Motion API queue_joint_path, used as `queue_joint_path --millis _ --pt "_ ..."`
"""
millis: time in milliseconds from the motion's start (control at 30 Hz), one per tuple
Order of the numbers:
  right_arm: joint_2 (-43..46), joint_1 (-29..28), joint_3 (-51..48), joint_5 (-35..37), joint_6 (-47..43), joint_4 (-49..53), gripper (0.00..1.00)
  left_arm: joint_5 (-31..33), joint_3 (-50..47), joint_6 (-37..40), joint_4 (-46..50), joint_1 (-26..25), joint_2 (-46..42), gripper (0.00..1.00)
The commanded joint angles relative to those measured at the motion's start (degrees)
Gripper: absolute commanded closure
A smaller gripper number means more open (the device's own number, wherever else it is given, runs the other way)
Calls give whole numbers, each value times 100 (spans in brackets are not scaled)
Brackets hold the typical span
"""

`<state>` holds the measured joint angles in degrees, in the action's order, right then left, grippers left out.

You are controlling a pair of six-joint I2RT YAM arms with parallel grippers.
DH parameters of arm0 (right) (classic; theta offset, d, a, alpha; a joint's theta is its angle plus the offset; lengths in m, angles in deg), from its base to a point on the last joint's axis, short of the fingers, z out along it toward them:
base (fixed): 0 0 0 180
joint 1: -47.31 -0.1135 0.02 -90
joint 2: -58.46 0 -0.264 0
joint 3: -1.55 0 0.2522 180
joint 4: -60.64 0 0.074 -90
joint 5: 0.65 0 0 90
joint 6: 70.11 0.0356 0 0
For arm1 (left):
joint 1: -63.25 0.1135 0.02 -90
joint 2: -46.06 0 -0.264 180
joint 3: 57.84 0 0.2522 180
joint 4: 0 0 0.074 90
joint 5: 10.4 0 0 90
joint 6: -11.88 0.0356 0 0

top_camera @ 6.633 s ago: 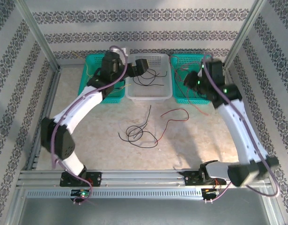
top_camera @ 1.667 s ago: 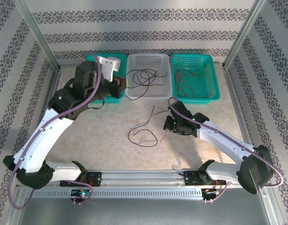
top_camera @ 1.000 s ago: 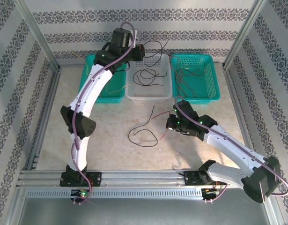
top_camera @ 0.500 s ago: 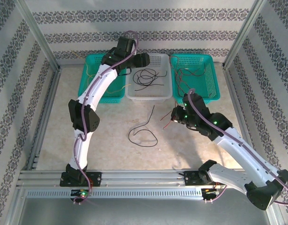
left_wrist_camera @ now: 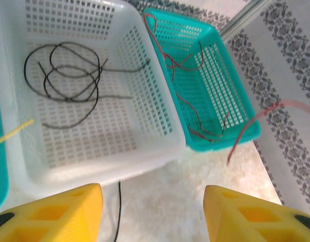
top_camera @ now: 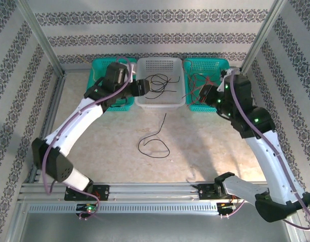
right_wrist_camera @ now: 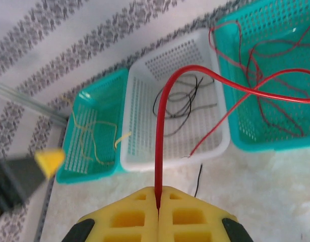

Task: Untangle the cables
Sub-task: Place the cable in the container.

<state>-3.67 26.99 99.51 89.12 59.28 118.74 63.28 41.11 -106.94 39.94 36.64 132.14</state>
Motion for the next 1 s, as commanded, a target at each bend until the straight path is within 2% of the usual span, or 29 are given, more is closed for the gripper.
queue_joint_path --millis 0,67,133,233,400,667,733,833,933,967 --pt "-368 411 455 -426 -403 -116 100 -150 -530 -98 -85 -130 -469 45" --pt "-640 701 683 -622 -487 -180 100 -199 -784 -251 34 -127 -685 47" --pt "-827 925 806 -725 -527 -308 100 -208 -1021 -335 69 -125 -896 55" --pt "-1188 1284 1028 -931 -529 -543 100 32 -1442 -552 17 -128 -1302 61" --pt "-2024 1721 1654 -1278 -442 -690 100 453 -2106 -793 -109 -127 -1883 61" --pt "-3307 2087 2609 -1418 -423 -738 100 499 -2238 -974 -88 -125 -1940 60" --pt "-3544 2152 2654 -1415 -432 -727 95 442 -2251 -992 -154 -133 -1940 58" --pt "-3793 2222 2609 -1322 -430 -505 81 356 -2212 -978 -118 -126 -1887 55" --pt "-3697 2251 2170 -1253 -389 -496 61 280 -2173 -918 -26 -131 -1852 50" --pt "-3618 2251 1977 -1211 -369 -511 45 254 -2181 -890 -10 -128 -1863 47"
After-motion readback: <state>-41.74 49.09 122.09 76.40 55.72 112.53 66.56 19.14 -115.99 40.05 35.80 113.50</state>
